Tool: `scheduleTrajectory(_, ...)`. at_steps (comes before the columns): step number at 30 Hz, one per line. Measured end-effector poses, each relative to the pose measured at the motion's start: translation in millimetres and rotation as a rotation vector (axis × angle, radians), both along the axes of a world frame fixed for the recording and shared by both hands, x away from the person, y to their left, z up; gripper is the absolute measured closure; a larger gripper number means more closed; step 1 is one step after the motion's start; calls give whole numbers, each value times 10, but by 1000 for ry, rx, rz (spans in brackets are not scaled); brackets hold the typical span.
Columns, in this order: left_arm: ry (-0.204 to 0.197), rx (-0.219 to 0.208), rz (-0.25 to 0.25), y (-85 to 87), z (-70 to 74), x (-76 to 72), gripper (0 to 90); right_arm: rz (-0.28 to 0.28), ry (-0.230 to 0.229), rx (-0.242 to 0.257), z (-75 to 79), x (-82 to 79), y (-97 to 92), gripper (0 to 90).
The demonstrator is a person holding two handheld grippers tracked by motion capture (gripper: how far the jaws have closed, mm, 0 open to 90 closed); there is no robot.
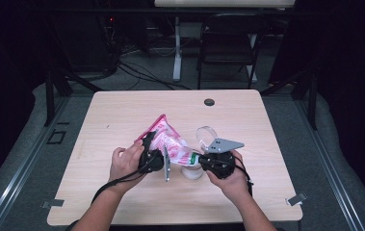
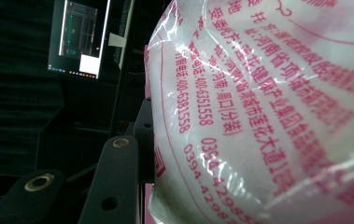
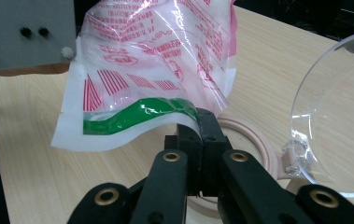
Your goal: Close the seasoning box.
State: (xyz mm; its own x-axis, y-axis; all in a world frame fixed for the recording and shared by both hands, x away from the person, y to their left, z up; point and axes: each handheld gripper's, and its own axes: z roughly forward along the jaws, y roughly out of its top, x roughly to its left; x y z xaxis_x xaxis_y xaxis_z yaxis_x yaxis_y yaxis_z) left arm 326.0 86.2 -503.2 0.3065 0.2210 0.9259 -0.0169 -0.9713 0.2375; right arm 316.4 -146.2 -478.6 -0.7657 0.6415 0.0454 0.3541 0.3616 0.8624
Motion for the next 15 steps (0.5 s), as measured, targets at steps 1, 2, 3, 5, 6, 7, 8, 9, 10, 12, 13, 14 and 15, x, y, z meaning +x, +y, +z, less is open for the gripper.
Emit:
scheduleTrajectory(1, 1, 5, -1, -5, 9, -2, 638, -4, 1, 1, -5, 3, -3, 900)
scheduleTrajectory(2, 1, 11, -2, -6, 11, -5, 638, -6, 5, 6, -14, 8, -7, 900)
scheduleTrajectory(3, -1, 15, -4, -6, 13, -5, 638, -6, 5, 4, -15, 8, -9, 900)
scheduleTrajectory(5, -4, 24, -3, -9, 21, -8, 639, -8, 5, 6, -17, 9, -10, 900)
scheduleTrajectory(6, -10, 29, -5, -10, 27, -7, 639, -8, 6, 4, -18, 10, -11, 900)
scheduleTrajectory(7, -16, 30, -8, -11, 29, -5, 639, -8, 7, 2, -20, 11, -11, 900)
scheduleTrajectory(8, -14, 29, -5, -12, 33, -5, 639, -8, 8, 2, -26, 13, -10, 900)
scheduleTrajectory(9, -12, 34, -6, -13, 43, -3, 640, -8, 11, 2, -35, 17, -9, 900)
scheduleTrajectory(10, -12, 34, -6, -13, 43, -3, 640, -8, 11, 2, -35, 17, -9, 900)
scheduleTrajectory(12, -13, 41, -4, -15, 52, 0, 640, -8, 12, -4, -41, 21, -8, 900)
scheduleTrajectory(13, -15, 43, -5, -14, 53, 2, 640, -7, 13, -4, -45, 22, -7, 900)
scheduleTrajectory(14, -16, 46, -6, -15, 55, 3, 640, -6, 14, -7, -46, 23, -8, 900)
scheduleTrajectory(15, -15, 48, -7, -15, 58, 4, 640, -6, 15, -8, -48, 23, -8, 900)
